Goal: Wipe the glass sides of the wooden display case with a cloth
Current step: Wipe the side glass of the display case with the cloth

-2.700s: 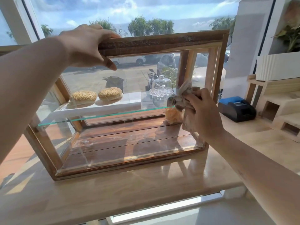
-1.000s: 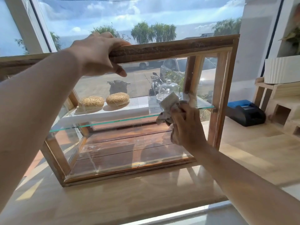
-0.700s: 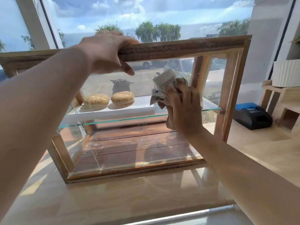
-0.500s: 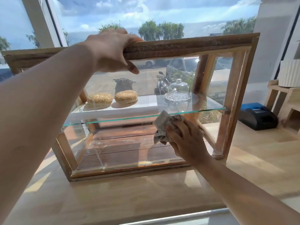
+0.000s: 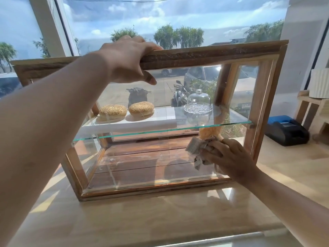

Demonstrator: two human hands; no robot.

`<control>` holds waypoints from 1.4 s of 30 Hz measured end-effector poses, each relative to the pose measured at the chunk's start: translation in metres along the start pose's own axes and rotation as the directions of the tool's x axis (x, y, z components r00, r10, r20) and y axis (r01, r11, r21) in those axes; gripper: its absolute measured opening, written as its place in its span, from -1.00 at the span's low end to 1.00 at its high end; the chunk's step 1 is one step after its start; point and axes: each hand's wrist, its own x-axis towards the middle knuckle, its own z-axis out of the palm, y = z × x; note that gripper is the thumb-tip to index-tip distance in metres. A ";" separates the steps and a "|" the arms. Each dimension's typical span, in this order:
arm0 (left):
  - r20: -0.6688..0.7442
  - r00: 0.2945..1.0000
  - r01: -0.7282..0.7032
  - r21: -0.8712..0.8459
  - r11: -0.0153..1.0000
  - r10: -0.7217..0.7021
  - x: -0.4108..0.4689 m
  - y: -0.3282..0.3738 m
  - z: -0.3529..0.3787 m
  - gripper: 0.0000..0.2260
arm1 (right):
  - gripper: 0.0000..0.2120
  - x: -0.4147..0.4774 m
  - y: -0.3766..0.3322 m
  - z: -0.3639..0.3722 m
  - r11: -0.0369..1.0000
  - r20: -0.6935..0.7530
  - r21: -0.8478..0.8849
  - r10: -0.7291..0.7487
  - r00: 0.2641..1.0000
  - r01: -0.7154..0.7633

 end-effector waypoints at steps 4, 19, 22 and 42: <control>-0.013 1.000 -0.011 0.013 1.000 0.011 0.000 -0.001 0.002 -0.31 | -0.66 0.075 0.003 0.000 0.975 -0.177 0.040 0.224 0.958 -0.220; -0.014 1.000 0.014 0.010 1.000 -0.014 -0.001 -0.001 0.001 -0.33 | -0.66 -0.016 -0.073 0.042 0.968 0.108 0.047 -0.250 0.962 0.246; -0.021 1.000 0.010 0.008 1.000 -0.009 -0.001 -0.001 0.001 -0.34 | -0.64 -0.013 -0.046 0.031 0.972 0.127 -0.010 -0.230 0.965 0.233; 0.006 1.000 0.023 0.029 0.999 -0.023 0.000 -0.001 -0.001 -0.30 | -0.73 0.119 -0.036 0.020 0.995 -0.085 0.085 -0.040 0.996 0.047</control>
